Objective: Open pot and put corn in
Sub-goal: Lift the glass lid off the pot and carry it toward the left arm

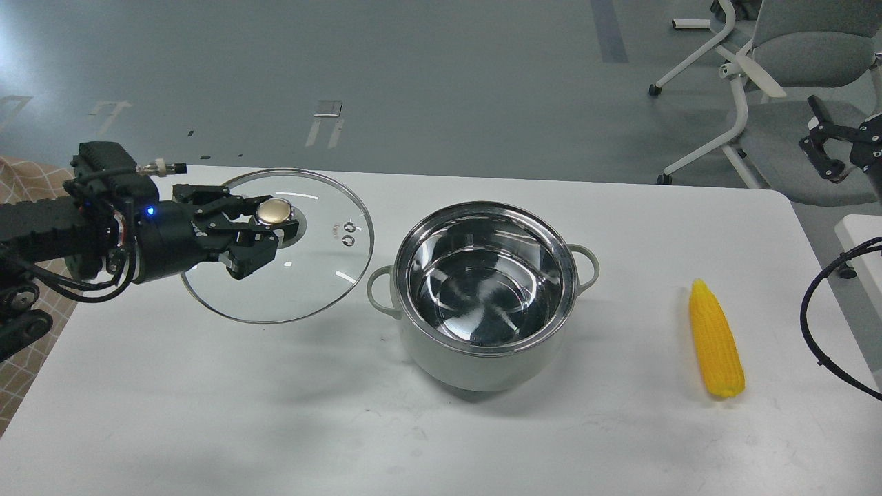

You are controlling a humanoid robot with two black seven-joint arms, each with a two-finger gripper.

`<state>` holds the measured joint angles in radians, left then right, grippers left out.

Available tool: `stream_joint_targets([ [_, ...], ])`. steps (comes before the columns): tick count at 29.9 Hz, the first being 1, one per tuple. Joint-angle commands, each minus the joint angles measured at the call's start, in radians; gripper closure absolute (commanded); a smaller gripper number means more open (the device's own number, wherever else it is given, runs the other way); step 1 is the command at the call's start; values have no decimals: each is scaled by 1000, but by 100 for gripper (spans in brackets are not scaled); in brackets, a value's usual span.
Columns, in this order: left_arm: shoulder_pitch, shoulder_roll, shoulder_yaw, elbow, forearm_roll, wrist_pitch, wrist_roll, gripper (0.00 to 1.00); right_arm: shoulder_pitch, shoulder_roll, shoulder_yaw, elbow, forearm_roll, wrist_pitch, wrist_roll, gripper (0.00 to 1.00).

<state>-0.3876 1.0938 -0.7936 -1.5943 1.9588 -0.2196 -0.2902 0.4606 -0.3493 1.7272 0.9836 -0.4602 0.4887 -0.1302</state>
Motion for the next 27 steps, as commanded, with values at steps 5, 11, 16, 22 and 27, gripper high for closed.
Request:
stream_joint_targets([
  [5,107,-12,-24,178,-3,75,-44,57,-8,0,0,0,0,0,0,0],
  [11,188,-73,-24,210,-3,134,-40,57,-19,1,0,0,0,0,0,0],
  [16,191,-147,-21,298,-6,173,-40,57,-19,1,0,3,0,0,0,0],
  [22,194,-186,-21,318,-6,183,-40,56,-19,0,-3,3,0,0,0,0],
  [27,213,-187,0,339,2,187,-44,56,-20,0,-8,3,0,0,0,0],
])
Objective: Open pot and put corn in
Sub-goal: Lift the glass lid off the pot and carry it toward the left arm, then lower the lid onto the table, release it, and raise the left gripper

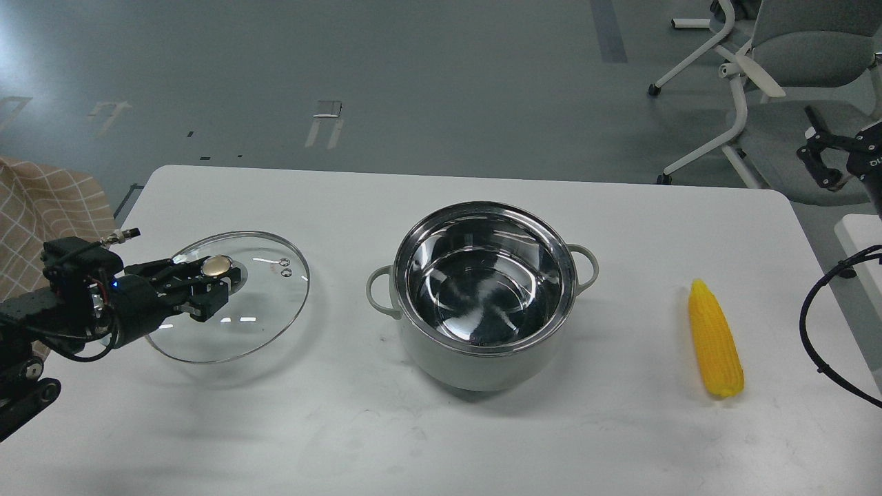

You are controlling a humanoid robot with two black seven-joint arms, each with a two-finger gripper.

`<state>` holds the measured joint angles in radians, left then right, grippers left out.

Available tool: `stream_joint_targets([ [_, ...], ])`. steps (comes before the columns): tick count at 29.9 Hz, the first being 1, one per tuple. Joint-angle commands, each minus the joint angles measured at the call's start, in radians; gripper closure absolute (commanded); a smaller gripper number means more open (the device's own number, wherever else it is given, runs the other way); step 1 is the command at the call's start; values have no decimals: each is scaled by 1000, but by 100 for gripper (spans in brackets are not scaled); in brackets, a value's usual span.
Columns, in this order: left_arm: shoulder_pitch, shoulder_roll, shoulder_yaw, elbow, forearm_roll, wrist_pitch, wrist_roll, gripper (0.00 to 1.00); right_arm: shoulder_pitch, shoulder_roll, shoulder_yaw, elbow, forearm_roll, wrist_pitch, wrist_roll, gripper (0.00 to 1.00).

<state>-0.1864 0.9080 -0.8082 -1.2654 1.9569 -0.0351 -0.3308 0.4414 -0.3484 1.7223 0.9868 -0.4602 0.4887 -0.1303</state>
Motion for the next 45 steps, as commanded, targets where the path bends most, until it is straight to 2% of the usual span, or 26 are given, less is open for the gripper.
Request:
stream_joint_targets([
  [1,13,-1,26,14,4,15,-4,56,-1,-1,-3,0,0,0,0,0],
  [4,13,-1,46,37,1,52,-5,56,-16,-1,-3,6,0,0,0,0],
  [9,13,-15,50,46,-4,58,-5,52,-20,-1,-3,6,0,0,0,0],
  [11,13,-21,49,44,-4,58,-5,32,-21,-1,-4,6,0,0,0,0],
  [13,13,-23,49,46,-4,58,-5,19,-24,-3,-6,6,-1,0,0,0],
  [22,10,-38,35,44,-6,73,-8,19,-62,-23,-13,6,-29,0,0,0],
  [24,-8,-21,17,43,-56,95,-10,13,-78,-94,-15,9,-148,0,0,0],
  [26,-16,-5,-11,41,-116,98,-11,11,-81,-135,-15,16,-237,0,0,0],
  [30,-169,25,-29,38,-352,90,-20,10,-96,-201,-15,82,-467,0,21,0],
  [34,-274,23,-39,38,-568,90,-36,10,-127,-262,-35,197,-609,0,23,0],
  [36,-364,3,-39,37,-772,89,-36,10,-153,-317,-88,306,-743,0,24,1],
  [39,-416,-29,-37,35,-898,78,-36,10,-158,-337,-131,366,-859,0,26,1],
  [41,-474,-73,-42,34,-1048,40,-36,10,-162,-342,-188,409,-1041,0,31,1],
  [42,-487,-86,-43,38,-1091,34,-36,10,-162,-340,-200,417,-1086,0,40,1],
  [44,-513,-132,-83,60,-1267,29,-33,10,-162,-342,-263,431,-1255,0,110,1],
  [45,-515,-152,-100,69,-1302,29,-33,10,-162,-342,-285,432,-1293,0,127,2],
])
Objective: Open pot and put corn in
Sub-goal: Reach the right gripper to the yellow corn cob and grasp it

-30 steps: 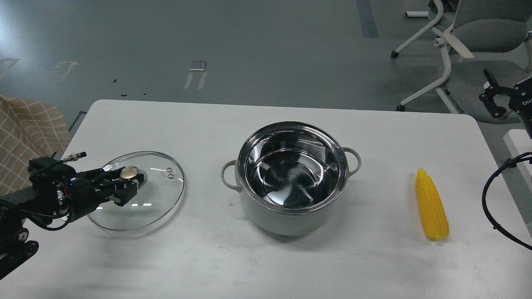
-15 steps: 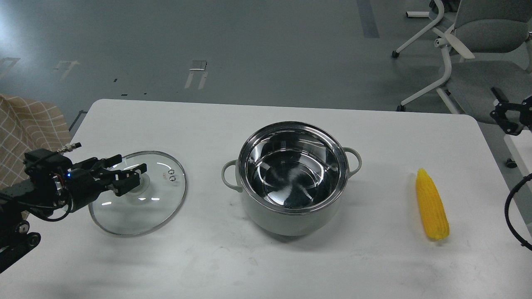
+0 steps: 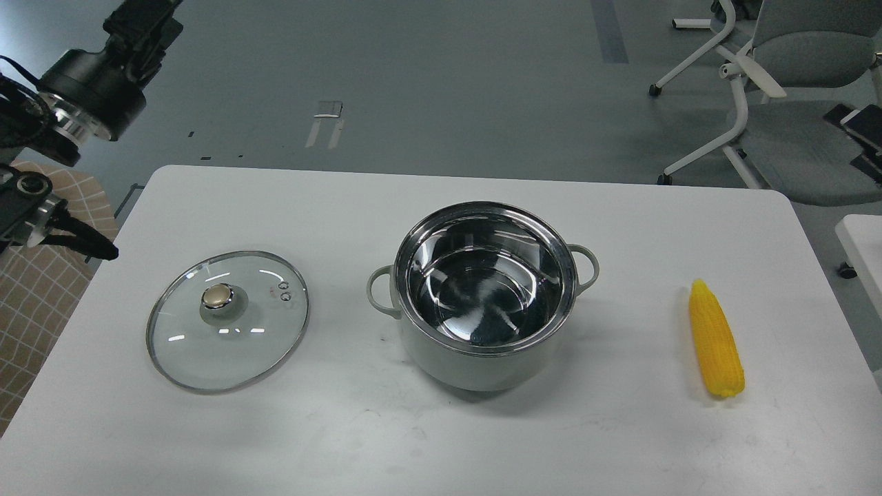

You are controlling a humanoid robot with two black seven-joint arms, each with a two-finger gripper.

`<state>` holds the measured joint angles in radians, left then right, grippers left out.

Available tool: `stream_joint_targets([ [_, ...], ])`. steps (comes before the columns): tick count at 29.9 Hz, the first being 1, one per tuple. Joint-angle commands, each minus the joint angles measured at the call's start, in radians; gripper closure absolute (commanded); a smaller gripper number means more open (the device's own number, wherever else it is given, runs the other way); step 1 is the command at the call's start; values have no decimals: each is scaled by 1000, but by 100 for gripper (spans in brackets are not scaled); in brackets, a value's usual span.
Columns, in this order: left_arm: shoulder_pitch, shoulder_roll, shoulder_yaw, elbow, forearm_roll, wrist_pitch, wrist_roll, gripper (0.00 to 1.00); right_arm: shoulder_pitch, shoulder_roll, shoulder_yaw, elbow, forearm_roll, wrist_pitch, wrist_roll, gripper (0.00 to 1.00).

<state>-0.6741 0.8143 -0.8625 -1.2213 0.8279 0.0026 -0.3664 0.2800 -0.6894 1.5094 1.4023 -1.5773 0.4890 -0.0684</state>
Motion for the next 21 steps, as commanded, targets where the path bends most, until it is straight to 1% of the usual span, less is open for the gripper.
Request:
stream_joint_targets([
  [1,-28,-81,-64,31,-202,-10,3,10,1,-2,-95,18,-211,0,81,2],
  [2,-32,-137,-100,49,-237,-12,7,10,1,-1,-133,18,-272,0,93,2],
  [3,-35,-164,-116,62,-249,-13,9,9,1,-1,-150,18,-296,0,93,2],
  [4,-36,-197,-151,90,-268,-32,11,9,-1,2,-182,17,-331,0,94,2],
  [5,-38,-208,-183,118,-270,-62,11,7,-2,8,-217,14,-352,0,93,2],
  [8,-36,-222,-225,137,-292,-110,11,7,-15,25,-283,3,-377,0,93,2],
  [13,-51,-242,-242,177,-326,-119,7,7,-65,108,-313,-58,-455,0,91,2],
  [14,-52,-242,-242,177,-326,-119,7,7,-65,108,-313,-59,-455,0,91,2],
  [18,-38,-245,-242,151,-326,-121,4,7,-70,131,-328,-89,-481,0,87,8],
  [19,-38,-245,-240,149,-326,-119,4,7,-71,131,-343,-98,-481,0,85,12],
  [21,-39,-245,-242,149,-326,-116,4,7,-74,131,-357,-101,-483,0,78,16],
])
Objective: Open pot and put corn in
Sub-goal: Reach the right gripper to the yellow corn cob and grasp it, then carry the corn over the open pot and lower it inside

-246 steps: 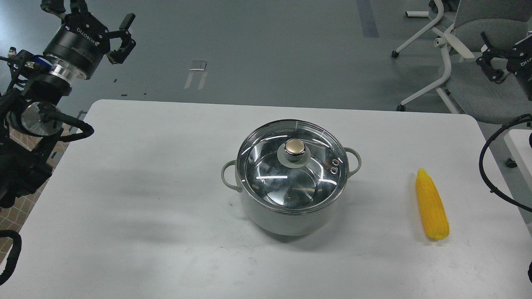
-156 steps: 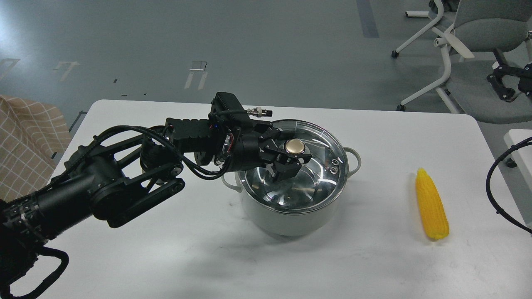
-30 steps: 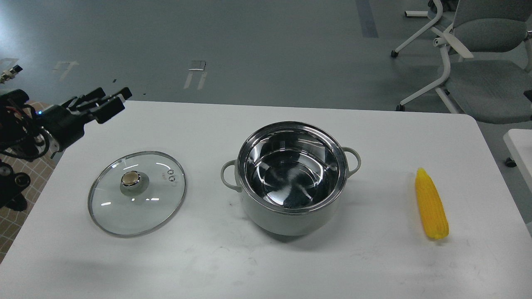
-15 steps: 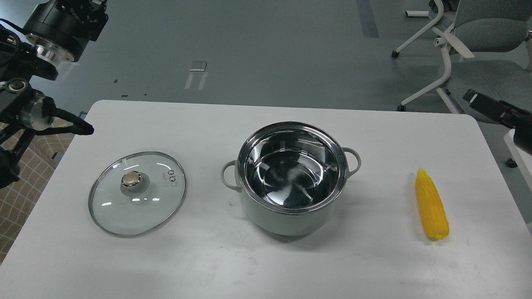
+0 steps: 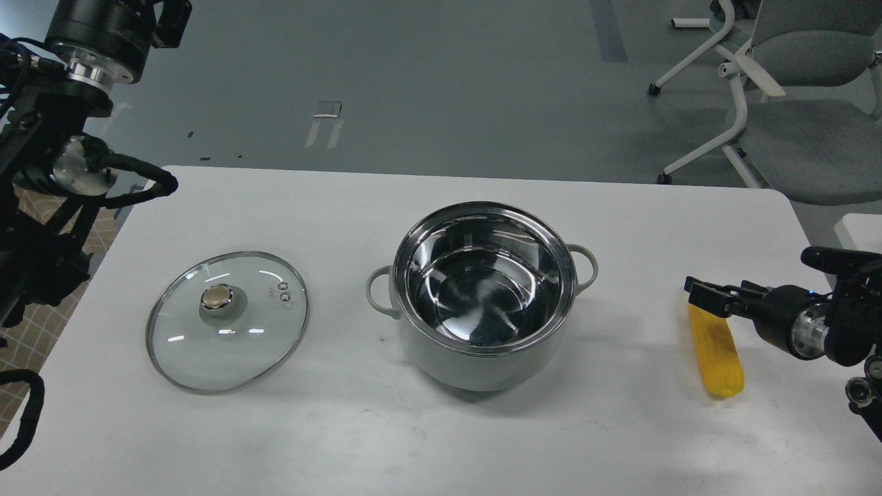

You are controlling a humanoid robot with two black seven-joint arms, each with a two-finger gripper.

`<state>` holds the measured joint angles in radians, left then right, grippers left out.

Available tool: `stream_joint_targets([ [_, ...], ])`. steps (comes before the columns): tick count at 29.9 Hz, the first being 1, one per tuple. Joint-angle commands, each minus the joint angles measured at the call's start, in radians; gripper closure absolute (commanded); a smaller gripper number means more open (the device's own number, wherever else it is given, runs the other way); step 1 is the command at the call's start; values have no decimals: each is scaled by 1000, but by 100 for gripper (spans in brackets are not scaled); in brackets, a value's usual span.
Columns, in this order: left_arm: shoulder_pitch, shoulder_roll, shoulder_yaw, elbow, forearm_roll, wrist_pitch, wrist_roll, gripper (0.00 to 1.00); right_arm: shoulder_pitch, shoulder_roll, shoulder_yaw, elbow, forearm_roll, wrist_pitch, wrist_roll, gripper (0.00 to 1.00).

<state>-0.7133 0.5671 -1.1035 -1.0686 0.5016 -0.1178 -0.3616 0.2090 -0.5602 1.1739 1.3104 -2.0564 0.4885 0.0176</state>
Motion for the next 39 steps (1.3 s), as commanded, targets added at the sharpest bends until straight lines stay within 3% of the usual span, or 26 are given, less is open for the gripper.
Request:
stream_joint_targets([
  [1,0,1,-1,-5,0,7,0,7,-3,2,-25,-11,-7,0,-13,18],
  [5,-3,-1,-1,-17,-2,12,0,7,-45,25,-30,-11,-48,0,-47,32],
  [10,-2,-4,-1,-20,-2,12,0,7,-60,25,-28,-13,-74,0,-53,33],
  [13,-2,-10,-1,-20,-2,12,1,7,-59,25,-26,-13,-74,0,-53,55],
  [15,-5,-12,1,-20,-2,14,3,7,-59,26,-20,-11,-68,0,-53,94],
  [16,-6,-12,1,-22,-2,14,3,7,-59,26,-19,-8,-67,0,-53,100],
  [21,-11,-6,2,-22,-2,14,6,7,-56,25,-10,15,-56,0,-48,100],
  [23,-12,1,2,-30,-2,15,7,7,-59,31,45,36,-27,-82,-45,100],
  [27,-12,11,2,-37,-2,12,10,7,-46,49,95,108,88,-110,-45,100],
  [31,-3,17,19,-60,-2,9,12,2,24,54,98,272,145,-105,-60,100],
  [39,-2,19,21,-60,-2,6,10,2,257,207,-124,299,144,-85,-134,100],
])
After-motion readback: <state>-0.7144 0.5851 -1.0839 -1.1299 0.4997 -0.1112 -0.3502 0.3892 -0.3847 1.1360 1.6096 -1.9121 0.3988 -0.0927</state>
